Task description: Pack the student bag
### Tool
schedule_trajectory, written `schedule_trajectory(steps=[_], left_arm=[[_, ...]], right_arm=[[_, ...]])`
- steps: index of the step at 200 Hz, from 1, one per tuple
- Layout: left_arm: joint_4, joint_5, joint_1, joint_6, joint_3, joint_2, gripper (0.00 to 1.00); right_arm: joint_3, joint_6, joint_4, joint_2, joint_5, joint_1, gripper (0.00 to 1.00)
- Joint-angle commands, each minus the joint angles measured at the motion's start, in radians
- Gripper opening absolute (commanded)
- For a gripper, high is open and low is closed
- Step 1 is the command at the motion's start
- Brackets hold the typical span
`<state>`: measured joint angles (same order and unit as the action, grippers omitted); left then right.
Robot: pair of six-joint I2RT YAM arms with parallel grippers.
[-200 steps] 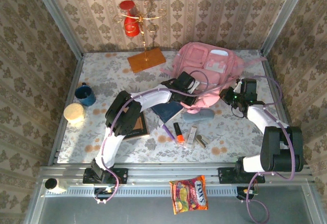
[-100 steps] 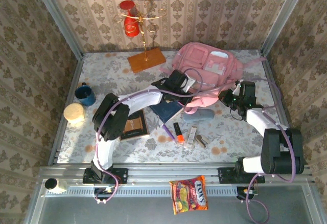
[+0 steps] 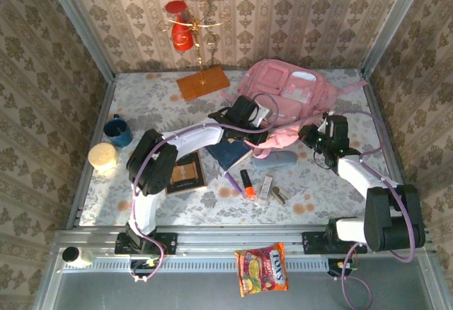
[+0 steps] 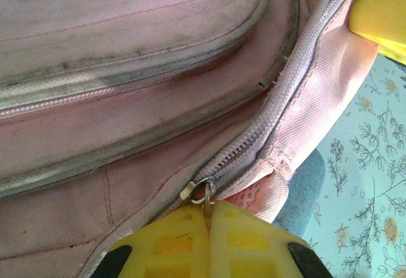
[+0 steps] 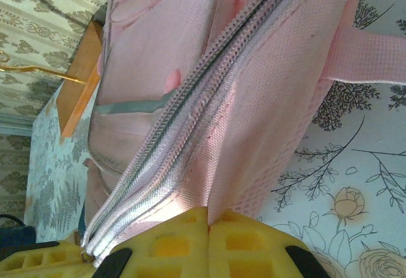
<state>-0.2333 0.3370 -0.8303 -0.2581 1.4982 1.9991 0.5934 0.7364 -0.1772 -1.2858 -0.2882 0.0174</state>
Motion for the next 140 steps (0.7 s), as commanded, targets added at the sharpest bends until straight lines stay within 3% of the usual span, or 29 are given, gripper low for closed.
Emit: schedule_trajectory(steps=[1,43,81,96,140], left_arm=[[-0.006,-0.02,-0.001,0.0,-0.029,-0.053,0.0],[-0.13,-0.302,0.044,0.113,-0.071,-0.034,0.0],[-0.137,-0.354,0.069,0.133,-0.076,-0.02,0.0],[-0.122,-0.31,0.067,0.129,-0.073,-0.039,0.0],[-0.011,-0.004,-0.016,0.011,0.006,-0.063,0.0]], right_arm=[[0.005,-0.037,-0.013,0.059,0.05,-0.002,0.0],[-0.018,-0.048,0.017,0.109,0.032,-0.092,0.0],[-0.038,-0.028,-0.042,0.117,-0.018,-0.093,0.0],[-0.038,-0.028,-0.058,0.11,-0.035,-0.09,0.0],[-0.049,0.016,-0.162,0.065,-0.026,0.009,0.0]])
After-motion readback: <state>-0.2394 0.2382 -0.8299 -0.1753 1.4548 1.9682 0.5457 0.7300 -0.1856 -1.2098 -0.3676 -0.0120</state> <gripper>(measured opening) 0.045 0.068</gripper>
